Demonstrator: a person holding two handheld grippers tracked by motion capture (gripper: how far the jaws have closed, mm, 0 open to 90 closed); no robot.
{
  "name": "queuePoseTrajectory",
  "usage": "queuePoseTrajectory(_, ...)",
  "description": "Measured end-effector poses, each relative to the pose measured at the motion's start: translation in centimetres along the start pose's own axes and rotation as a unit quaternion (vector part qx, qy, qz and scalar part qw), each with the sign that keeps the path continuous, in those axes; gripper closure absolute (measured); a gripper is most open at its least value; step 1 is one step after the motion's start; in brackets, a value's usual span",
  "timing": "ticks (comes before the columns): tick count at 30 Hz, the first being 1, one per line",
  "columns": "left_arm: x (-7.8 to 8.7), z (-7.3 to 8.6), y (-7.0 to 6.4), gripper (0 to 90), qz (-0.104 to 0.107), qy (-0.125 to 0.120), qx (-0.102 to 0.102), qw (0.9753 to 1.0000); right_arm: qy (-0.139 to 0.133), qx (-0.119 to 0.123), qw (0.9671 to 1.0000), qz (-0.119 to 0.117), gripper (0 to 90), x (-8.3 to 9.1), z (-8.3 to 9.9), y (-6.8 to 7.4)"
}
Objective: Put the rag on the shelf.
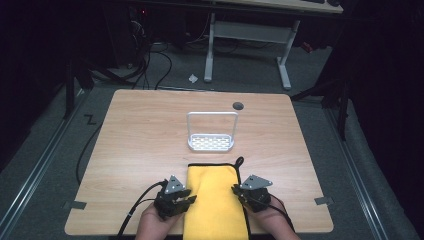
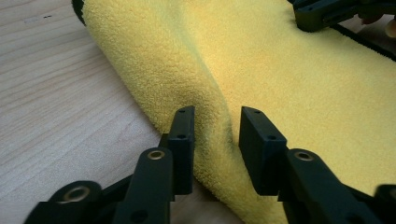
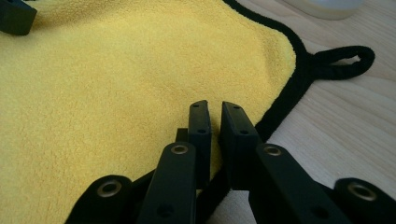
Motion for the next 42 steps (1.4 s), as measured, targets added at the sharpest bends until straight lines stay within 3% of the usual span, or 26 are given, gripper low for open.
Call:
queuePoseTrajectory(3,0.2,-0.3,1.1,53.7,-0.017,-0.008,0.011,0.9998,0.0,0.004,1.0,0.002,82.9,-0.1,-0.1,0.0)
queuePoseTrajectory(4,0.2,-0.8,2.4,51.1,-0.016,-0.024,0.04,0.9988,0.001,0.004,1.0,0.002,82.7,-0.1,-0.1,0.0)
queuePoseTrajectory(6,-0.1,-1.7,3.4,45.6,0.008,-0.037,0.078,0.9963,0.0,0.005,1.0,0.0,82.7,-0.2,-0.1,0.0)
queuePoseTrajectory(7,-0.1,-1.7,3.4,45.0,0.008,-0.037,0.078,0.9963,0.0,0.006,1.0,-0.001,82.8,-0.2,-0.1,0.0)
queuePoseTrajectory(8,-0.6,-2.6,4.3,44.5,0.01,-0.046,0.092,0.9947,0.0,0.008,1.0,-0.002,82.8,-0.2,-0.1,-0.1)
queuePoseTrajectory(10,-1.5,-3.5,5.0,43.8,0.006,-0.039,0.096,0.9946,0.0,0.008,1.0,-0.002,82.7,-0.2,-0.1,-0.1)
queuePoseTrajectory(14,-3.1,-4.6,5.9,50.7,-0.008,-0.032,0.102,0.9942,0.0,0.009,1.0,-0.001,82.7,-0.2,-0.1,0.0)
queuePoseTrajectory(18,-4.1,-4.2,6.5,62.9,-0.016,-0.014,0.115,0.9931,0.0,0.003,1.0,-0.004,82.5,-0.1,0.0,-0.1)
queuePoseTrajectory(22,-4.1,-3.9,6.4,74.0,-0.017,-0.023,0.102,0.9944,-0.001,-0.003,1.0,-0.008,81.8,-0.1,0.0,-0.2)
queuePoseTrajectory(25,-4.1,-3.7,6.3,75.9,-0.019,-0.032,0.099,0.9944,-0.013,-0.013,0.9998,-0.008,77.8,0.1,-0.4,-0.3)
queuePoseTrajectory(30,-4.0,-3.6,6.1,75.4,-0.034,-0.036,0.085,0.9952,-0.038,-0.062,0.9971,0.023,60.7,-0.2,-1.9,-2.0)
queuePoseTrajectory(32,-4.0,-3.5,6.0,74.2,-0.033,-0.037,0.085,0.9952,-0.035,-0.071,0.996,0.042,53.3,-1.2,-2.4,-2.9)
queuePoseTrajectory(35,-4.0,-3.5,6.0,73.0,-0.032,-0.039,0.085,0.9951,-0.03,-0.087,0.9945,0.05,46.8,-2.0,-2.9,-3.6)
queuePoseTrajectory(37,-4.0,-3.5,6.0,72.8,-0.032,-0.038,0.084,0.9952,-0.021,-0.12,0.9909,0.056,38.7,-3.0,-3.4,-4.6)
queuePoseTrajectory(40,-4.0,-3.5,6.0,72.6,-0.03,-0.039,0.086,0.9951,0.0,-0.142,0.9882,0.058,35.2,-4.0,-3.3,-5.1)
queuePoseTrajectory(42,-3.9,-3.5,6.0,72.5,-0.028,-0.039,0.087,0.995,-0.004,-0.146,0.9875,0.059,36.0,-4.1,-3.4,-5.1)
Point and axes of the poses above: each handheld gripper's, and its own axes: x roughly backward along the jaws, z roughly out of its underside, y roughly to its left, the point moved 10 cm from there along -x, roughly forward along the jaws, and after that the axes turned 5 degrees about -x, right-handed, at the moved point
